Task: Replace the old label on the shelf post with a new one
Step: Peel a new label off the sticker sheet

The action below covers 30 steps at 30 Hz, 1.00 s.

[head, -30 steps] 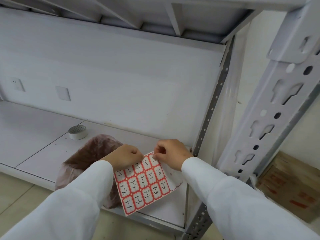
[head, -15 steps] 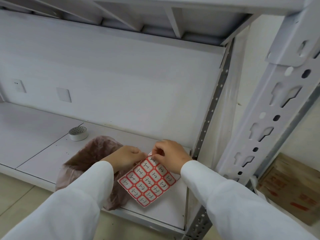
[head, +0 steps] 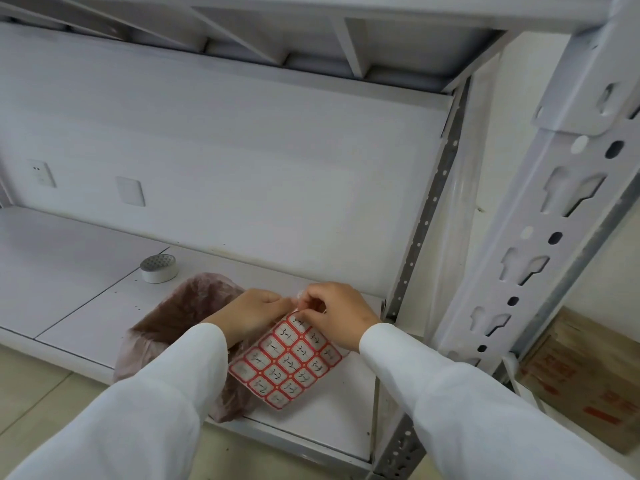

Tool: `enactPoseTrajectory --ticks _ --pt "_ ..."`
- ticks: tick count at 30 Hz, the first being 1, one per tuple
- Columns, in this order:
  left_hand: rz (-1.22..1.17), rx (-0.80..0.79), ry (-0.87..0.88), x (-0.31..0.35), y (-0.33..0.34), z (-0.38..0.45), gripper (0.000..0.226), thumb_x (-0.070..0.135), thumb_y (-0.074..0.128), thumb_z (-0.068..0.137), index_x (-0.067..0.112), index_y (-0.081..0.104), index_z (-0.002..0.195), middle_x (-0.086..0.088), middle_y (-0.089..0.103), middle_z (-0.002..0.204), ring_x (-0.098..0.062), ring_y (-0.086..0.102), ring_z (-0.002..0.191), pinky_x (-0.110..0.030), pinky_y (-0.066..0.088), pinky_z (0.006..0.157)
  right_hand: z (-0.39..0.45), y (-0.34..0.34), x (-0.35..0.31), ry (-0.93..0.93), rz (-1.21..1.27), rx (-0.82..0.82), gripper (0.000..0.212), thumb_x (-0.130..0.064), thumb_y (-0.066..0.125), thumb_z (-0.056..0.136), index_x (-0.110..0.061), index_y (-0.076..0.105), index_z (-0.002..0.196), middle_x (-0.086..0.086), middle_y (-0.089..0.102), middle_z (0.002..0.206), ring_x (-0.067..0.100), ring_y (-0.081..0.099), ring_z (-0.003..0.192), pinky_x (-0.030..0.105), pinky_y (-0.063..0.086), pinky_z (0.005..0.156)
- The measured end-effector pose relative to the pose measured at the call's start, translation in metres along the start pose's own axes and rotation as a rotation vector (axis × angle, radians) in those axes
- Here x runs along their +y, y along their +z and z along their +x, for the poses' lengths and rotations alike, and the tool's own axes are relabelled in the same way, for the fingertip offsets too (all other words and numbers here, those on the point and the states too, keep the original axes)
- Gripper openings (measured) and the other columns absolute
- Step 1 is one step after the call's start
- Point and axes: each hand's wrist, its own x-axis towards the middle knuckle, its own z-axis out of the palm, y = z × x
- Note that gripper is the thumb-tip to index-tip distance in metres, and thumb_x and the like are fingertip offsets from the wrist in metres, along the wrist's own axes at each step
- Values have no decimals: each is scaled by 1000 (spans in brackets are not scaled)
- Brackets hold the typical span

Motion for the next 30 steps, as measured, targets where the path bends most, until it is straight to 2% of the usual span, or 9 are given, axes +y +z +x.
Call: enactPoseTrajectory --ticks 3,8,13,17,19,21,25,27,30 --pt "11 -9 -16 2 -1 -1 32 34 45 94 18 65 73 3 69 67 -11 66 61 -19 50 61 -1 0 -3 -20 20 -14 6 -26 59 84 -23 61 80 -5 67 89 12 60 82 29 50 75" --pt "56 -29 -40 1 -1 -1 32 31 42 95 15 60 74 0 65 67 -12 63 60 -20 51 64 -2 1 -6 -29 36 -37 6 -26 59 85 -24 59 80 -5 67 88 12 62 81 28 51 75" --pt "18 -6 -70 -3 -5 1 32 29 43 95 13 58 73 0 62 60 -13 60 53 -21 49 59 -3 2 -9 -4 93 -30 7 -29 59 86 -27 56 79 -9 64 86 10 63 81 27 53 75" --pt "-13 25 -55 -5 -5 2 41 40 42 95 11 62 74 -3 64 66 -16 62 61 -28 51 71 -4 1 -9 28 124 -4 6 -31 57 87 -27 56 82 -10 63 85 9 62 82 24 51 75" --pt "-60 15 -61 -4 -7 0 53 51 37 93 11 71 84 -3 74 79 -18 70 75 -32 53 81 -4 -1 -7 54 123 32 6 -30 57 87 -27 57 83 -10 63 85 9 61 82 26 51 77" --pt "-134 -43 -67 -2 -8 -1 51 57 42 89 17 73 92 -5 77 87 -23 73 82 -38 55 85 -3 -2 -5 84 130 70 6 -31 57 86 -26 58 83 -8 64 86 11 61 82 28 51 77" --pt "-83 -32 -65 0 -8 -4 30 39 53 90 15 70 87 -5 77 82 -24 74 78 -33 58 80 -3 -5 -3 147 151 116 10 -35 54 87 -25 56 84 -8 65 85 11 62 80 28 52 75" --pt "-91 9 -78 1 -8 -3 28 35 49 93 15 67 84 -4 75 78 -23 74 76 -32 58 78 -3 -7 -4 176 192 129 9 -34 52 89 -26 53 85 -8 64 84 10 62 79 25 50 71" --pt "-61 68 -120 -1 -10 -3 32 35 45 95 11 66 88 -2 73 70 -18 72 63 -25 56 66 -2 -8 -7 207 252 176 8 -31 49 91 -24 52 86 -8 62 85 12 61 80 24 49 70"
